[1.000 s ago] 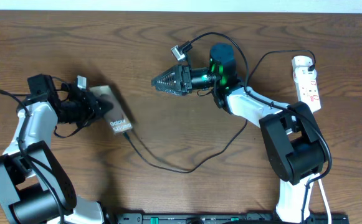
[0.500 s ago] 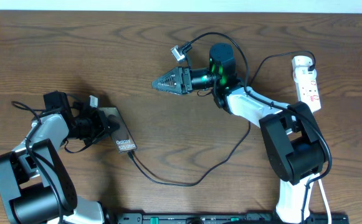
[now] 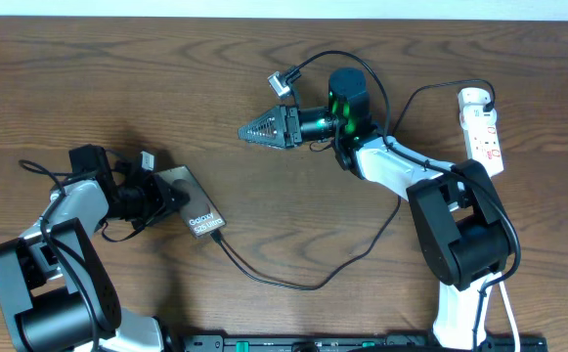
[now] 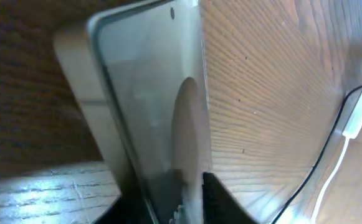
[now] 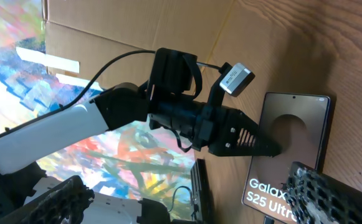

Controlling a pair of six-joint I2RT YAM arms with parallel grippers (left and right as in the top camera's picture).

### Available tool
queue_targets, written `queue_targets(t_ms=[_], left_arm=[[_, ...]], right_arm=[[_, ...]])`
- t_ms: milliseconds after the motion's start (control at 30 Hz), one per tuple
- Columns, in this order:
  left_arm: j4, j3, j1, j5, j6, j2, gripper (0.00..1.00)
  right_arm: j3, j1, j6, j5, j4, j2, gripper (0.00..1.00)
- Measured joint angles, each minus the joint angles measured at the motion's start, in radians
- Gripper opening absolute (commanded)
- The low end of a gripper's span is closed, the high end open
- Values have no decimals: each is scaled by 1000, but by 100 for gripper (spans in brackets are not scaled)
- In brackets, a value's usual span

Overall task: Plug charger to phone and switch on socket
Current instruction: 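Lower the phone flat onto the table with the left gripper, then move the right gripper over to the white power strip's switch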

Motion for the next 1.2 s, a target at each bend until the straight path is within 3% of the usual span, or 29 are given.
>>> queue_targets(t_ms=[33, 133, 333, 633, 900, 1033, 1200], left_arm=[[0, 0, 0, 0, 2, 0, 43], [-2, -1, 0, -6, 1, 0, 60], [-3, -2, 0, -1, 4, -2, 83], [-44, -2, 0, 7, -2, -45, 85], [-179, 50, 0, 6, -30, -348, 86], [-214, 80, 0, 6, -54, -488, 86], [-224, 83, 0, 6, -80, -592, 86]], right_arm=[[0, 0, 0, 0, 0, 0, 99], [0, 0, 0, -3, 0, 0, 99], [0, 0, -2, -7, 0, 0, 99], [0, -2, -4, -24, 0, 0, 99], [1, -47, -7, -42, -9, 0, 99], [2, -53, -24, 20, -102, 0, 99], [13, -56, -147, 215, -436, 0, 99]])
